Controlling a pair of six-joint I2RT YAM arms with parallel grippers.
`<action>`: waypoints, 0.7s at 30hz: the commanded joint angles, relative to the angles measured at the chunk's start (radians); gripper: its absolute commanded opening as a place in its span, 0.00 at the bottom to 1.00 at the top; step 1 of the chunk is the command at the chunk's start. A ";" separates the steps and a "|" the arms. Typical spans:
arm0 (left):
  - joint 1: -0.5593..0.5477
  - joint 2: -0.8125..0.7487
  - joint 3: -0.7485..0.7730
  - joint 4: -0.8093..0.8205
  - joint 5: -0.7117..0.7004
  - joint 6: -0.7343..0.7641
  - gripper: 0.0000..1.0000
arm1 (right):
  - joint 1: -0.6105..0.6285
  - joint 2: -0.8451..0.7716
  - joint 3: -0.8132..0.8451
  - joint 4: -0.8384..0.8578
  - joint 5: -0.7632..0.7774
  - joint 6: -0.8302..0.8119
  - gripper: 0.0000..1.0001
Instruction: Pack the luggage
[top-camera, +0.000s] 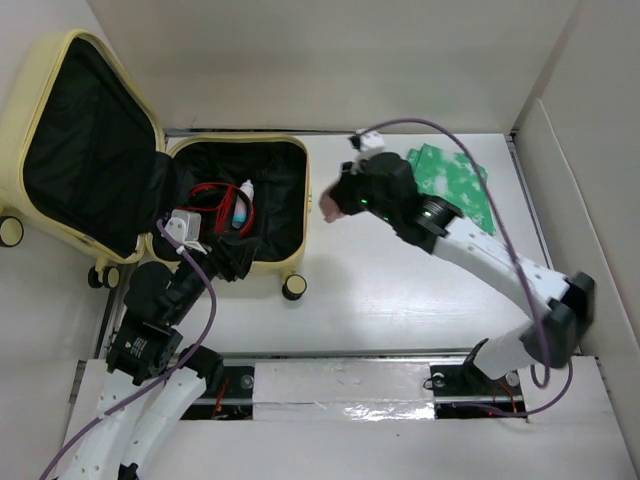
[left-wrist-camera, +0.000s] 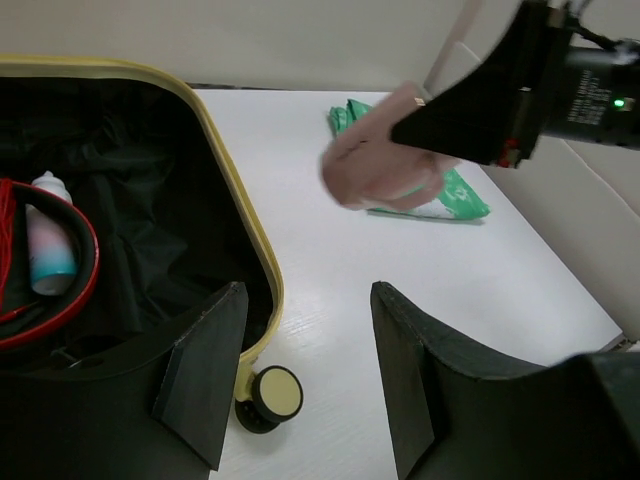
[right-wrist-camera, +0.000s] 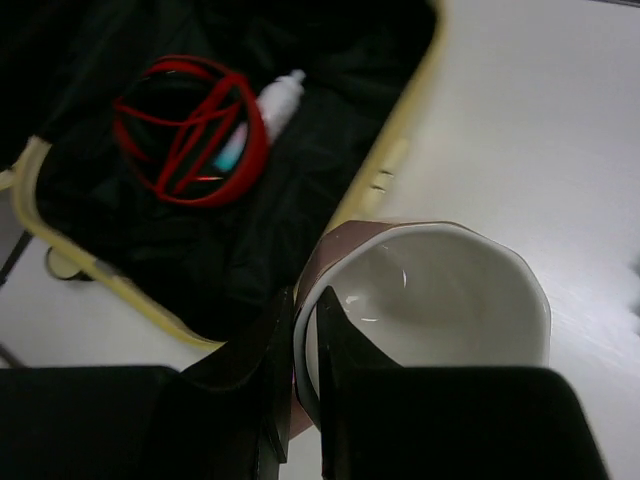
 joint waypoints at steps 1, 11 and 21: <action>0.012 -0.009 0.008 0.027 -0.034 -0.006 0.49 | 0.065 0.171 0.194 0.085 -0.176 -0.121 0.00; 0.012 -0.031 0.007 0.029 -0.071 -0.016 0.49 | 0.096 0.653 0.775 -0.175 -0.465 -0.210 0.00; 0.012 -0.029 0.007 0.028 -0.071 -0.016 0.49 | 0.077 0.880 1.012 -0.396 -0.490 -0.271 0.00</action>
